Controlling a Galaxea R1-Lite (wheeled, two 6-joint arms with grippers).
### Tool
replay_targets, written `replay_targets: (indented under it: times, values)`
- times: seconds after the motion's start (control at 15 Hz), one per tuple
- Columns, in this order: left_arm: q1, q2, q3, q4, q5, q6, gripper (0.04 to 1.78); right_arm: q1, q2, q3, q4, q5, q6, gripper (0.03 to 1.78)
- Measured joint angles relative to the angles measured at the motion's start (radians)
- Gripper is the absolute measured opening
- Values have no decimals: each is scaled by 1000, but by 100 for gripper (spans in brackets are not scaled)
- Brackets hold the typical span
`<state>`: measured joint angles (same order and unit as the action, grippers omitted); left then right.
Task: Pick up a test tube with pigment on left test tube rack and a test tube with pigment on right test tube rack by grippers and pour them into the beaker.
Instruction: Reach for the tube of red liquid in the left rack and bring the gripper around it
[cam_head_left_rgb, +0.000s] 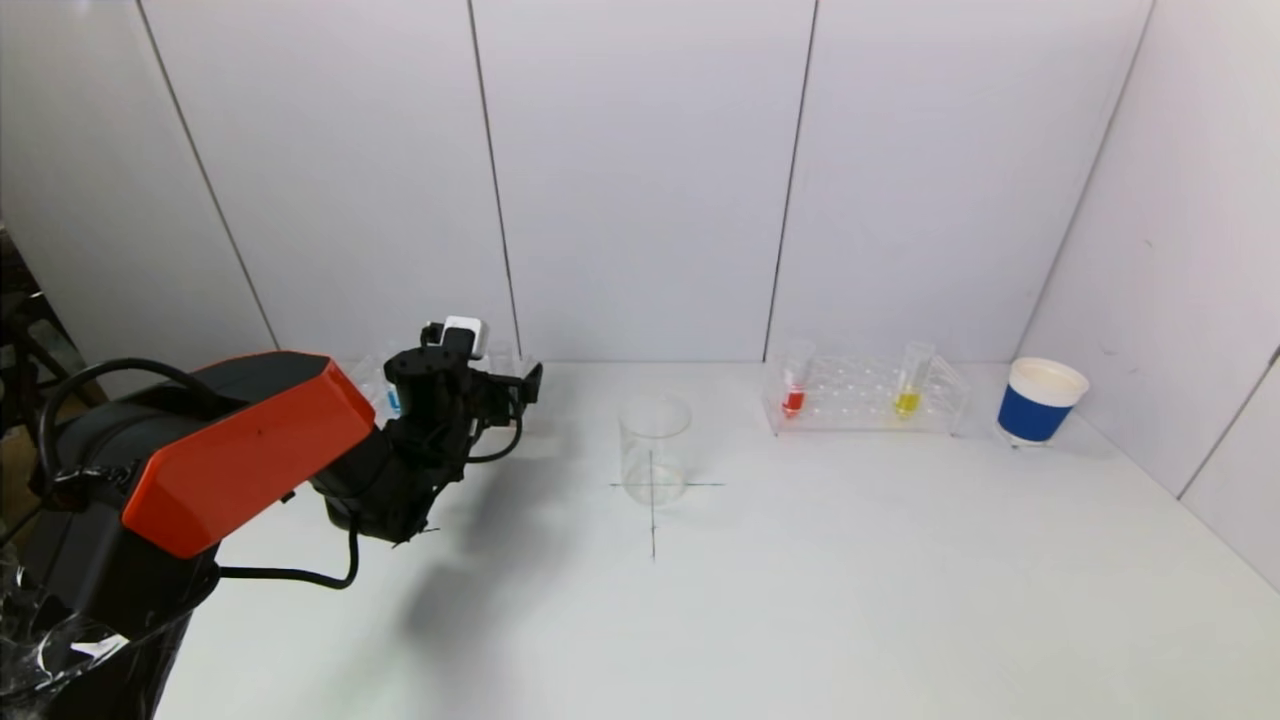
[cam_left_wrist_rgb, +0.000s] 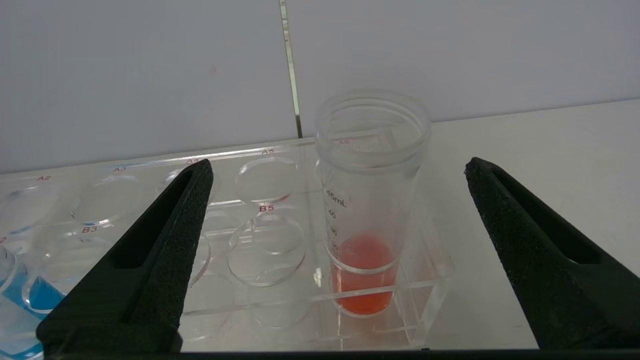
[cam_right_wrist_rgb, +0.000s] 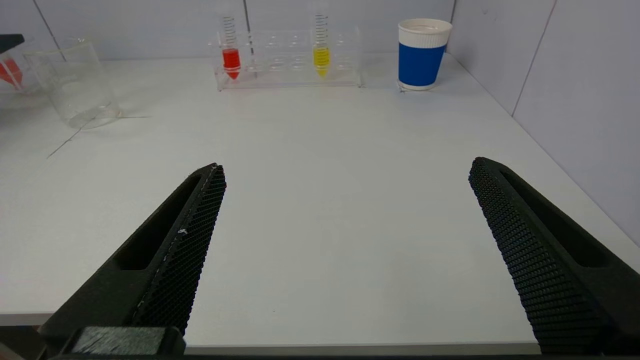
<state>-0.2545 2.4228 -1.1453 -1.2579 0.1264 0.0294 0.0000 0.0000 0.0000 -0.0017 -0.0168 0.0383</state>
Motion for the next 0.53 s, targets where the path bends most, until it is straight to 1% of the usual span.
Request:
replay_targets:
  times: [0.53]
  values:
    - [-3,0,3,-8,0,0,176,0,0,0,0,0,0,177]
